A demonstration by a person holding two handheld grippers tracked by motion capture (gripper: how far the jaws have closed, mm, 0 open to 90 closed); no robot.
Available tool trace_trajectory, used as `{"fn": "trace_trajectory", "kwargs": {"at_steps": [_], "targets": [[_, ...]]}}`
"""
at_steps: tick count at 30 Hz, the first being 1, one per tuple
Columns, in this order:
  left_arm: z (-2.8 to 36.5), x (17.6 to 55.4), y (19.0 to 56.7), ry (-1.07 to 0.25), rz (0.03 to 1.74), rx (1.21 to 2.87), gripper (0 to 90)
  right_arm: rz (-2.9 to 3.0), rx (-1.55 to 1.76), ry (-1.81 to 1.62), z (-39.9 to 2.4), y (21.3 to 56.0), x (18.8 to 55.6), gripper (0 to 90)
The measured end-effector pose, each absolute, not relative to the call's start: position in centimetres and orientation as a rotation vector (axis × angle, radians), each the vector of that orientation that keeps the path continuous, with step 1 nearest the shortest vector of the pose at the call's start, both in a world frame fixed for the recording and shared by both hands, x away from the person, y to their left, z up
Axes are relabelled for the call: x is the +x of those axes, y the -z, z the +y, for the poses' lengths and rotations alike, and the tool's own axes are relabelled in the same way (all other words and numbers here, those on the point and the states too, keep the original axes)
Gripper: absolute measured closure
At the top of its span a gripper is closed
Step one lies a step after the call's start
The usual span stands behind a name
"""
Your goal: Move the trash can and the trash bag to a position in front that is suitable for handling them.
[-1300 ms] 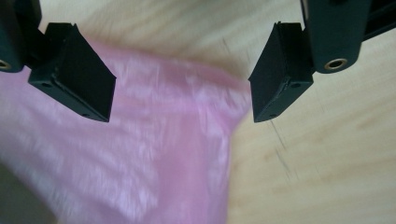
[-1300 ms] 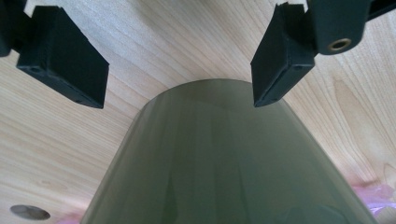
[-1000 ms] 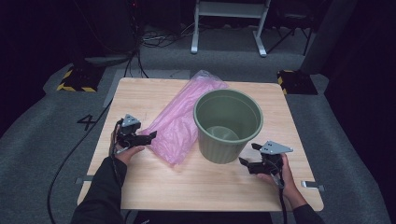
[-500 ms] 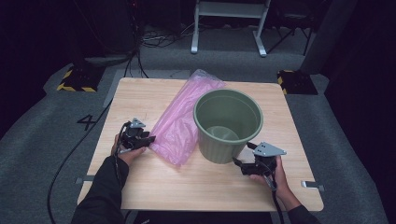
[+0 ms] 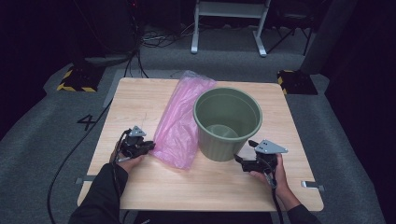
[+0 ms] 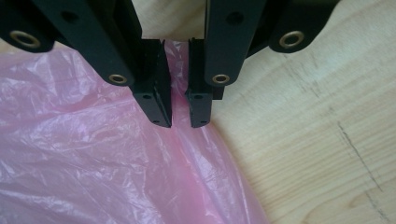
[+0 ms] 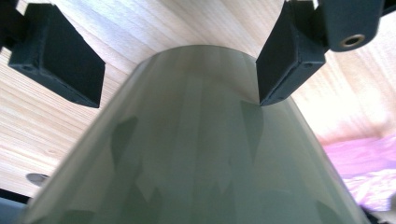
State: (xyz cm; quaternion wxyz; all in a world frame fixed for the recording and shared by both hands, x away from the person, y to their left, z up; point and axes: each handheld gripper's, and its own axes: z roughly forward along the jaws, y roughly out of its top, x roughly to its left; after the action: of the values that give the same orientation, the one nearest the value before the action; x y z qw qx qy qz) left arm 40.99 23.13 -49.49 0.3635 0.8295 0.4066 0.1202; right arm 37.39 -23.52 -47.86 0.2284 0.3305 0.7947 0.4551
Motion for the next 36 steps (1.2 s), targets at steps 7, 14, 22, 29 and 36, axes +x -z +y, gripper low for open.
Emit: {"fn": "trace_trajectory", "kwargs": {"at_steps": [7,14,22,29,36], "targets": [[22.2,38.7,49.7,-0.26,0.996,2.13,80.8,2.165,0.948,-1.223,-23.8,47.7,38.4,19.7],[20.2,36.6,49.8,-0.246,0.941,2.143,80.8,2.17,0.964,-1.224,-23.9,47.6,39.3,22.6],[18.3,34.7,49.7,-0.255,0.888,2.183,80.9,2.173,0.982,-1.242,-24.1,47.7,39.6,23.7],[16.7,33.3,49.9,-0.227,0.836,2.173,77.6,2.146,0.91,-1.263,-24.9,47.2,37.7,25.2],[15.2,32.4,49.7,-0.238,0.748,2.182,57.2,2.189,0.916,-1.28,-25.4,47.4,37.0,25.3]]}}
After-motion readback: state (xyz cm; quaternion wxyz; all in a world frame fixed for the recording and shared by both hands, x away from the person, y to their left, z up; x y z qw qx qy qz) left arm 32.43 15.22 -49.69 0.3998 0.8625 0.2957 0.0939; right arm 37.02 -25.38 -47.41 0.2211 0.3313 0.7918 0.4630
